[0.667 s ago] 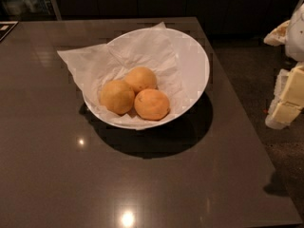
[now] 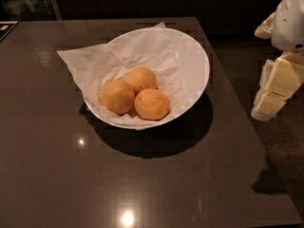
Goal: Pick orange from white bowl
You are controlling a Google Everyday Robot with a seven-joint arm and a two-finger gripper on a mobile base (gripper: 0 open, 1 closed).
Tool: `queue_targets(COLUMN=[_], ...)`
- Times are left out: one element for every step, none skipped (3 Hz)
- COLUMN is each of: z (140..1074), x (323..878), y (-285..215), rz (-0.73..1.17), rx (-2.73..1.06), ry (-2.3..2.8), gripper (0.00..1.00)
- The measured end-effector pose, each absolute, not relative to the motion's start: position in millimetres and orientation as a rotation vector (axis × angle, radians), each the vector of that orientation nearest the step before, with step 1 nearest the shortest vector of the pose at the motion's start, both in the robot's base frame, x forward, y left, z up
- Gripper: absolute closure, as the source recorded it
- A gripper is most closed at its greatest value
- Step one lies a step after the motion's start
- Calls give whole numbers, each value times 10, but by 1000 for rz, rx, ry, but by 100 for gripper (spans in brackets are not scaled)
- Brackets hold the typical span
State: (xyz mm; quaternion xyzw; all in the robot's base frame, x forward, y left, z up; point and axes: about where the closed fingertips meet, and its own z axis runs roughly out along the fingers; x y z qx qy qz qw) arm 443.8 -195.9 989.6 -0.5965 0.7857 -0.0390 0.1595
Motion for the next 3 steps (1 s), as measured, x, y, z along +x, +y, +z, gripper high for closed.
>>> queue_targets(z=[9888,9904,9884], x=[4516,4534,4569], y=[-1718,-1703,-1597], rz=[-108,-114,-92], rx=[-1778,-1773,-1778], ry=[2222,2211,2166], gripper=[0,0,0])
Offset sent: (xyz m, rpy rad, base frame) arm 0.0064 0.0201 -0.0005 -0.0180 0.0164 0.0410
